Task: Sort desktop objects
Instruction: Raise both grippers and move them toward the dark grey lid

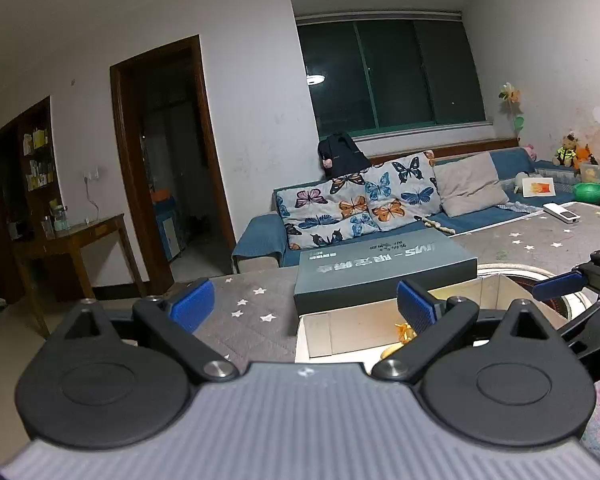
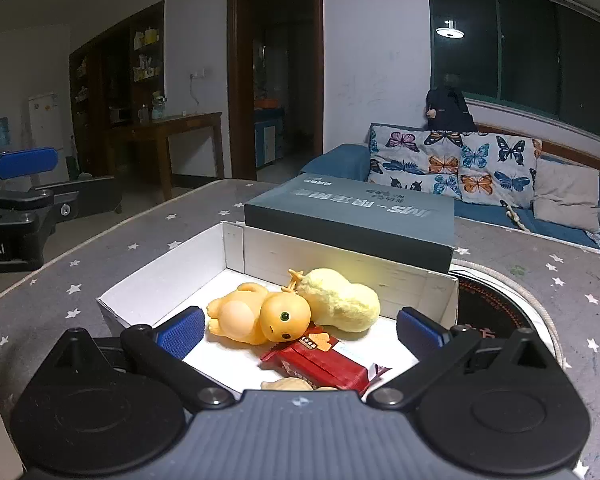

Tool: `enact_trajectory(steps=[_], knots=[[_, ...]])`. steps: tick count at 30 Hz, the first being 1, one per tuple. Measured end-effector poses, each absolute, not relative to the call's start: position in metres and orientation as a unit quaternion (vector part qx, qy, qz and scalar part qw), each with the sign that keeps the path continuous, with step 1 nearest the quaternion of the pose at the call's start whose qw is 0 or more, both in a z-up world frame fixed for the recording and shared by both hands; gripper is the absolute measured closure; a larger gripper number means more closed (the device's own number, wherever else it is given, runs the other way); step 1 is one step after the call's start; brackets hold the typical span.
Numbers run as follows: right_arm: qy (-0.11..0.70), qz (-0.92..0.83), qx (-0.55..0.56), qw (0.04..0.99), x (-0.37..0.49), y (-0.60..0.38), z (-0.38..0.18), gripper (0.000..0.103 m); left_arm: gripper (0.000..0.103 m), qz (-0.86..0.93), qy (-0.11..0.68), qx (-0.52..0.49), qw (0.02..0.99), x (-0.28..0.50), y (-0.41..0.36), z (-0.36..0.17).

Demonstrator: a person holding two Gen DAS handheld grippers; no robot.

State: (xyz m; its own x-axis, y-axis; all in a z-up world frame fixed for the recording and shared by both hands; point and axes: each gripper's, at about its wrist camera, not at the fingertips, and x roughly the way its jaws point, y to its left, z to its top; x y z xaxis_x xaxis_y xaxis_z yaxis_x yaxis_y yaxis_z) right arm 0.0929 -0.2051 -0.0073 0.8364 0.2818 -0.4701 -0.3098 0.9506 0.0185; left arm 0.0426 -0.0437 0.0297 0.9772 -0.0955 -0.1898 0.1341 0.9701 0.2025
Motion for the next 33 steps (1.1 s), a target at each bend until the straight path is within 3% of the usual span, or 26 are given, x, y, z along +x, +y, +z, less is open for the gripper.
enact_trajectory(steps=[9, 33], knots=[[0.231, 0.150, -0.033, 0.961, 0.089, -0.203, -0.007, 0.000, 0.000, -0.055, 0.063, 0.121, 0.989, 0.038, -0.048, 0.029], [0.203, 0.142, -0.059, 0.967, 0.081, -0.199, 0.000, 0.000, 0.000, -0.038, -0.004, 0.145, 0.989, 0.026, -0.061, 0.031]])
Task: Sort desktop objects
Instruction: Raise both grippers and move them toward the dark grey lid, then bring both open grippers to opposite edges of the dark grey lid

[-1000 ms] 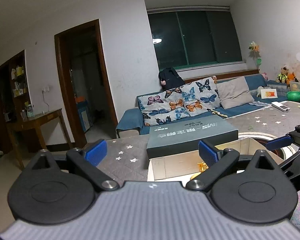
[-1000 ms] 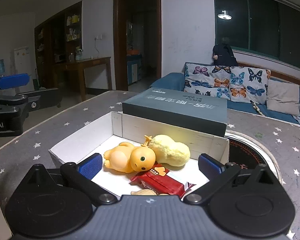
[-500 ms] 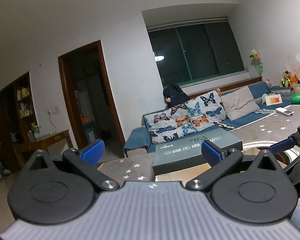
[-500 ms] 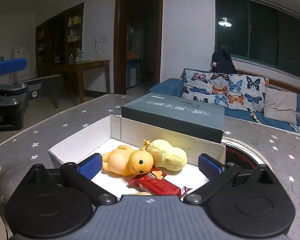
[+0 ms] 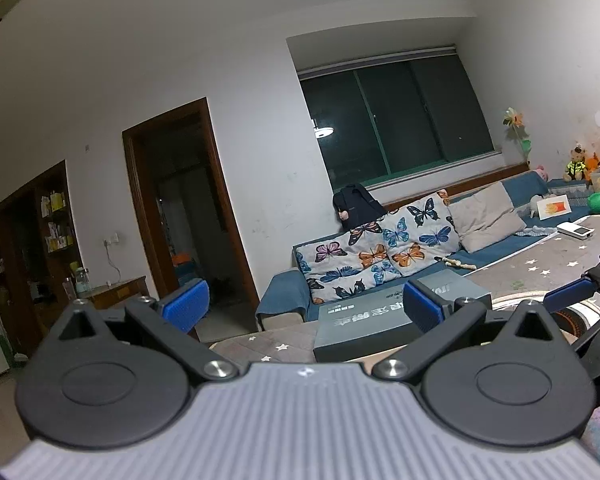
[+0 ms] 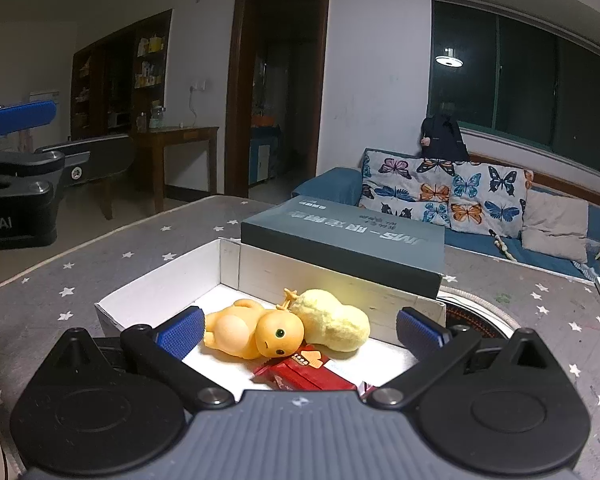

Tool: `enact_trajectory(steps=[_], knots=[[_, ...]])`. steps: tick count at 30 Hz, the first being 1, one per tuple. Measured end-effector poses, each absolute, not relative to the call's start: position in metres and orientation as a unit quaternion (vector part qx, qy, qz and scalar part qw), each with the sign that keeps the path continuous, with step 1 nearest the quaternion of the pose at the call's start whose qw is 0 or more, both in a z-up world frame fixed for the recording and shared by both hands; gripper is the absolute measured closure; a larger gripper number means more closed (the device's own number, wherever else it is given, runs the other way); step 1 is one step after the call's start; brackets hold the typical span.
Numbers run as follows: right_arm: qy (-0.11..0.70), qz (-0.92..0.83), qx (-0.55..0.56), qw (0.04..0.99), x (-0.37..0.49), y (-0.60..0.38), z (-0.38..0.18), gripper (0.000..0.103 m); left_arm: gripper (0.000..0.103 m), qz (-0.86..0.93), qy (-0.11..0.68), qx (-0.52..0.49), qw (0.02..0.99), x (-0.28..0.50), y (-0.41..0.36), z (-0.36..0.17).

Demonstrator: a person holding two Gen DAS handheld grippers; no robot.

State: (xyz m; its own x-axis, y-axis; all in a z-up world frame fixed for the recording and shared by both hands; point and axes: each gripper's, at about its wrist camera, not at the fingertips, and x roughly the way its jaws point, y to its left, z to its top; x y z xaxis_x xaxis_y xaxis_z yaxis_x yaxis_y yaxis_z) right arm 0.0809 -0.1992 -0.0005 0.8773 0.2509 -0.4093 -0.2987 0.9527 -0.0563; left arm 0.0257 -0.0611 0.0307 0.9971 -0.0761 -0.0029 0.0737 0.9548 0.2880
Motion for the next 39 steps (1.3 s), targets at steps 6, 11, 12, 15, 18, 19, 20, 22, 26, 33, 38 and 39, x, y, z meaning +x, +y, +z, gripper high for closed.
enact_trajectory(steps=[6, 11, 12, 15, 18, 19, 20, 22, 26, 33, 38, 39], knots=[[0.194, 0.138, -0.062, 0.969, 0.080, -0.198, 0.001, 0.000, 0.000, -0.036, -0.002, 0.144, 0.989, 0.026, -0.061, 0.030], [0.184, 0.131, -0.067, 0.972, 0.079, -0.197, 0.002, 0.000, 0.000, -0.033, 0.000, 0.137, 0.990, 0.028, -0.058, 0.031], [0.181, 0.130, -0.069, 0.972, 0.079, -0.197, 0.003, 0.000, 0.000, -0.032, 0.001, 0.136, 0.990, 0.028, -0.058, 0.031], [0.174, 0.126, -0.073, 0.974, 0.079, -0.197, 0.003, 0.000, 0.000, -0.032, 0.002, 0.135, 0.990, 0.030, -0.059, 0.030], [0.167, 0.123, -0.077, 0.975, 0.078, -0.196, 0.004, 0.000, 0.000, -0.031, 0.001, 0.133, 0.991, 0.032, -0.058, 0.032], [0.164, 0.122, -0.079, 0.976, 0.078, -0.196, 0.005, 0.000, 0.000, -0.031, 0.002, 0.133, 0.991, 0.032, -0.056, 0.033], [0.162, 0.121, -0.080, 0.976, 0.078, -0.196, 0.005, 0.000, 0.000, -0.032, 0.002, 0.131, 0.991, 0.032, -0.056, 0.034], [0.157, 0.118, -0.083, 0.977, 0.078, -0.196, 0.006, 0.000, 0.000, -0.033, 0.004, 0.130, 0.991, 0.033, -0.057, 0.034], [0.147, 0.113, -0.089, 0.979, 0.077, -0.195, 0.007, 0.000, 0.000, -0.035, 0.005, 0.131, 0.991, 0.037, -0.060, 0.034], [0.136, 0.109, -0.093, 0.980, 0.075, -0.203, 0.010, 0.000, 0.000, -0.038, 0.007, 0.134, 0.990, 0.039, -0.058, 0.035], [0.134, 0.108, -0.093, 0.981, 0.077, -0.205, 0.011, 0.000, 0.000, -0.040, 0.008, 0.138, 0.990, 0.042, -0.060, 0.035], [0.134, 0.108, -0.092, 0.981, 0.078, -0.206, 0.011, 0.000, 0.000, -0.041, 0.009, 0.139, 0.989, 0.043, -0.061, 0.035]])
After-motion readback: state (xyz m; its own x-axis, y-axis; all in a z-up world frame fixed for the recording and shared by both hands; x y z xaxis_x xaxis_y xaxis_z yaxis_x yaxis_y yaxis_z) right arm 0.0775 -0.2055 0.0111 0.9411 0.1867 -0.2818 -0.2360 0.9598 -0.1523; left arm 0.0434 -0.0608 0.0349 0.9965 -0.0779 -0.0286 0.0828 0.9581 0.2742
